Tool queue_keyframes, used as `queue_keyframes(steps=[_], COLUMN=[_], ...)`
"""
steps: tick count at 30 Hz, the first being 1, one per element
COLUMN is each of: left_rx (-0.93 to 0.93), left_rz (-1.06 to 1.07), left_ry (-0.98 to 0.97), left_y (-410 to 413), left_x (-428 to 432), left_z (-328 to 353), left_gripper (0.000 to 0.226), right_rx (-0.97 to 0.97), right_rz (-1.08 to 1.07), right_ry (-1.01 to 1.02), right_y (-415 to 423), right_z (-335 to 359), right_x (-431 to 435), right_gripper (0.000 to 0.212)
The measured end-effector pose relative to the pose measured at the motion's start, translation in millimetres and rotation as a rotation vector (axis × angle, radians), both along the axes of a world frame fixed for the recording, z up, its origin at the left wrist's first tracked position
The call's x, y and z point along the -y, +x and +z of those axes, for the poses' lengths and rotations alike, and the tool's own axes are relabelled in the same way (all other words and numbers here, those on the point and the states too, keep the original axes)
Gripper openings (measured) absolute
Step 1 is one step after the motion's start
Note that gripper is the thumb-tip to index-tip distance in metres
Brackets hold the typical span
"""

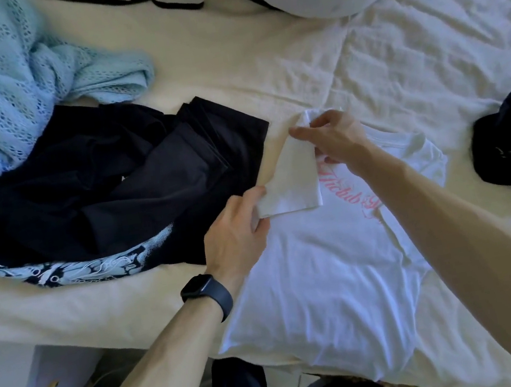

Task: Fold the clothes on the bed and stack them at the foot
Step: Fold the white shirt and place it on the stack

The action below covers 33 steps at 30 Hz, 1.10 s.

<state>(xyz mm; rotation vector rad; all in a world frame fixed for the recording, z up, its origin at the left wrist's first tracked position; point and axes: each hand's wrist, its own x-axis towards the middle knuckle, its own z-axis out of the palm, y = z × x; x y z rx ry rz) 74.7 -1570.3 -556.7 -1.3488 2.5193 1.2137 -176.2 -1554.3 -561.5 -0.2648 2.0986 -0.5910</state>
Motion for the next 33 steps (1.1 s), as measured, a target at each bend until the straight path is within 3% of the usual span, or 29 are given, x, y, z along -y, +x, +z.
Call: queue_keyframes(steps=[2,5,10,13,17,20,26,29,33], left_rx=[-0.007,-0.023,0.034,0.066,0.124,0.152,0.140,0.088,0.218], left_rz=[-0.115,-0.232,-0.096,-0.043,-0.043,-0.012,0.002,0.076,0.104], left_ry=[-0.051,-0.133,-0.042,0.044,0.072,0.016,-0.040,0.034,0.043], left_y=[-5,-10,-8,-11,-17,-18,-12,-16,-31], left_x=[0,-1,0,0,3,4,-1,-4,-2], left_z=[-1,-5,-10,-12,-10,-8,-3,1,-5], left_gripper=[0.042,0.039,0.039,0.029,0.023,0.014,0.020,0.028,0.038], right_rx=[0.090,0.163,0.060,-0.109,-0.015,0.007,-0.053,-0.044,-0.212], right_rz=[0.078,0.250,0.090,0.182,0.181,0.212,0.242,0.246,0.137], right_ry=[0.118,0.247,0.160,0.178,0.212,0.241,0.208,0.222,0.145], right_y=[2,5,6,8,18,26,31,31,29], right_z=[3,6,2,4,9,10,9,7,1], right_x=[-2,-10,-39,-56,-62,-69,-74,-72,-57], right_gripper=[0.050,0.040,0.022,0.022,0.039,0.035,0.034,0.033,0.038])
